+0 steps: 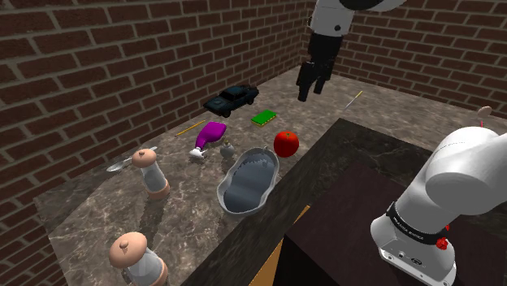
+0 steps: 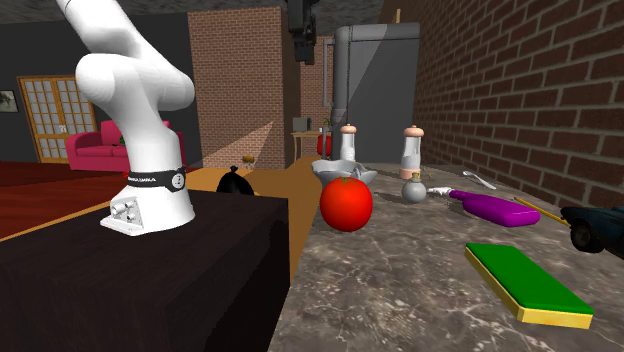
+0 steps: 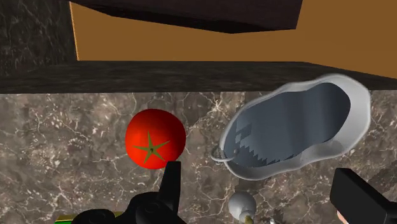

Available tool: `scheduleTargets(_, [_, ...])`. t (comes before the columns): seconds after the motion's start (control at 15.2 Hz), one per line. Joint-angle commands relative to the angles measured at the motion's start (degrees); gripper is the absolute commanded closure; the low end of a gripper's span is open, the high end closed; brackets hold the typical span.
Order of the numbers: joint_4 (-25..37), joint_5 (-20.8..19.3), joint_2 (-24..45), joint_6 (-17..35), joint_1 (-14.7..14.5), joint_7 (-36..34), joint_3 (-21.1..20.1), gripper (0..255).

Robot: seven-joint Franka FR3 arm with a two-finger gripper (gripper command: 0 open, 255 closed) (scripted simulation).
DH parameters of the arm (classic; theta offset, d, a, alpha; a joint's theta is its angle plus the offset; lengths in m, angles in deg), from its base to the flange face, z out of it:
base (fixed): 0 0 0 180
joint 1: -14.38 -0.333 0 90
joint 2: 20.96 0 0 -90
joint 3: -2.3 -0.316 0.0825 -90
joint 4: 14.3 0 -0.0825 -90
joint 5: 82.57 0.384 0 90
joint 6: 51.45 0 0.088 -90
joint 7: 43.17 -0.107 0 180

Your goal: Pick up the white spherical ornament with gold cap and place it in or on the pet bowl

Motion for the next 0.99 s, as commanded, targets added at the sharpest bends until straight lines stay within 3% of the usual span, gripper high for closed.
scheduleTargets(0.0, [-0.71,0.59,3.27,5.10,-0.35,-0.99,-1.32,0])
scheduleTargets(0.53, [0.91,0.82,17.42,21.43,-1.07,-4.97,-5.67,0])
scheduleTargets(0.92, [5.80,-1.82,29.82,31.60,-1.29,-9.21,-8.27,0])
